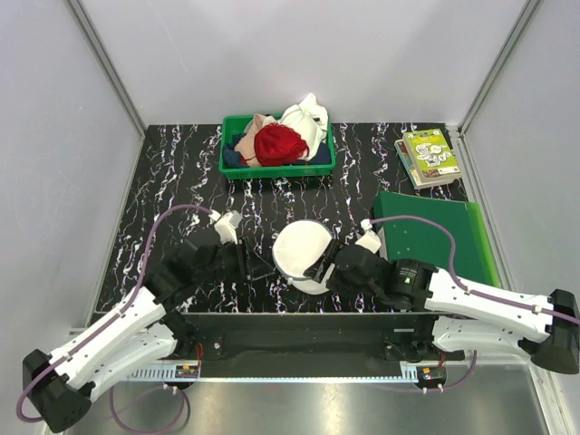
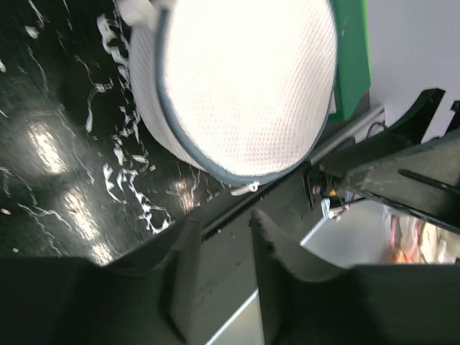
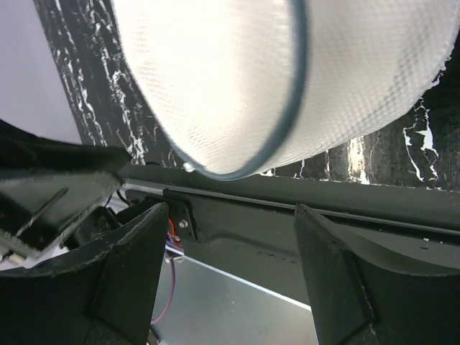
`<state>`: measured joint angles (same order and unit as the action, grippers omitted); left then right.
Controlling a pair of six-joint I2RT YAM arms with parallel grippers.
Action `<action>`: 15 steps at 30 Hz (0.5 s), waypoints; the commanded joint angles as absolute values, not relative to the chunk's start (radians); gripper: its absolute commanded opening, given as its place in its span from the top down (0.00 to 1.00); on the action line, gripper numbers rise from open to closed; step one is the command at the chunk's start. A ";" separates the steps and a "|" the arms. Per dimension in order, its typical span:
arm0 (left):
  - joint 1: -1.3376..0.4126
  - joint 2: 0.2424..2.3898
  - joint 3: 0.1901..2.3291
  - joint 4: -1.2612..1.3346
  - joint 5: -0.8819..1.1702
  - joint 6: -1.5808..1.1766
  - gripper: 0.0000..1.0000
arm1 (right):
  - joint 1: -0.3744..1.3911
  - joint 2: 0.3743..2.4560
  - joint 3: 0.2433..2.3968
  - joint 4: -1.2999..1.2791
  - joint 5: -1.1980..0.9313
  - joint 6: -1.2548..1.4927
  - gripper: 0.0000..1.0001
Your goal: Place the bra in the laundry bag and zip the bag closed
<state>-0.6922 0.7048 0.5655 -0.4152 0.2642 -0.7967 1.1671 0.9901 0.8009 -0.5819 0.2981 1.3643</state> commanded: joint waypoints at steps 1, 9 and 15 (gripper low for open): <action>-0.735 0.703 0.543 -0.273 0.403 -0.761 0.55 | 1.160 1.005 0.752 -0.476 0.315 1.434 0.24; -0.960 0.779 0.506 -0.256 0.180 -0.687 0.54 | 1.062 0.996 0.672 -0.305 0.239 1.447 0.39; -1.014 0.828 0.491 -0.221 0.051 -0.663 0.45 | 0.990 0.999 0.660 -0.296 0.195 1.420 0.55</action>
<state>-1.0012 0.8078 0.4961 -0.3080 0.1795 -0.7021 1.0321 1.0107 0.6662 -0.3534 0.2256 1.4288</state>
